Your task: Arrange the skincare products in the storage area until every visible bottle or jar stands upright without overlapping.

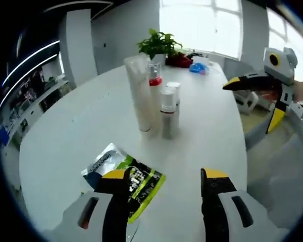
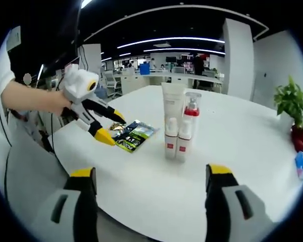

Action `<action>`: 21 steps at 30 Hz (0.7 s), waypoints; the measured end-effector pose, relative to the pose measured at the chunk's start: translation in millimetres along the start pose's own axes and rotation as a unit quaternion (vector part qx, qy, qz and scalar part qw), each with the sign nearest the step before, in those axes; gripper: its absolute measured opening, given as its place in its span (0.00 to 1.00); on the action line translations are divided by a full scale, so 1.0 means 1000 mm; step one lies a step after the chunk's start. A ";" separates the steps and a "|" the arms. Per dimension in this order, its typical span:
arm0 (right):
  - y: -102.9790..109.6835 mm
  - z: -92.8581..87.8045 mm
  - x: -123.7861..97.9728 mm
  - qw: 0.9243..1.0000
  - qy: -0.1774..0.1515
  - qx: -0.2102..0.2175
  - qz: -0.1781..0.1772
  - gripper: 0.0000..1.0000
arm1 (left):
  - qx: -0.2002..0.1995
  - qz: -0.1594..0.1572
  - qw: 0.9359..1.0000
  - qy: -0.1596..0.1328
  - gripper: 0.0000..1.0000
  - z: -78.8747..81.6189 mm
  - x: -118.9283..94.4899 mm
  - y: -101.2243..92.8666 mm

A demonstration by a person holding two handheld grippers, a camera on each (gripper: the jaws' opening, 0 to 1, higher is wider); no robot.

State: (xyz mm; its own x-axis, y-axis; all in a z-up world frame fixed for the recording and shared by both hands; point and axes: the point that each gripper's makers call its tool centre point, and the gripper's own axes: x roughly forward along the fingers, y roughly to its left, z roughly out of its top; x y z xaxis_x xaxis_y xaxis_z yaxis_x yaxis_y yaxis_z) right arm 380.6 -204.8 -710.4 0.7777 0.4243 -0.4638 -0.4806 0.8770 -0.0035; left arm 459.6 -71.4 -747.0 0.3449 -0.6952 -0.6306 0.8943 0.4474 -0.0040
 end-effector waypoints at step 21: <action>0.003 0.005 -0.001 1.000 -0.014 -0.004 0.007 0.88 | -0.089 0.070 0.993 -0.017 0.75 -0.039 -0.053 -0.004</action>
State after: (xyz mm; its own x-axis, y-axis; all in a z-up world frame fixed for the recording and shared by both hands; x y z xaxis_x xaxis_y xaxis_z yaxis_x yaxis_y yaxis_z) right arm 380.1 -201.6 -705.4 0.7822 0.4422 -0.4389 -0.4945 0.8692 -0.0055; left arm 426.0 -14.1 -743.9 0.4741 -0.6371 -0.6077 0.7734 0.6312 -0.0583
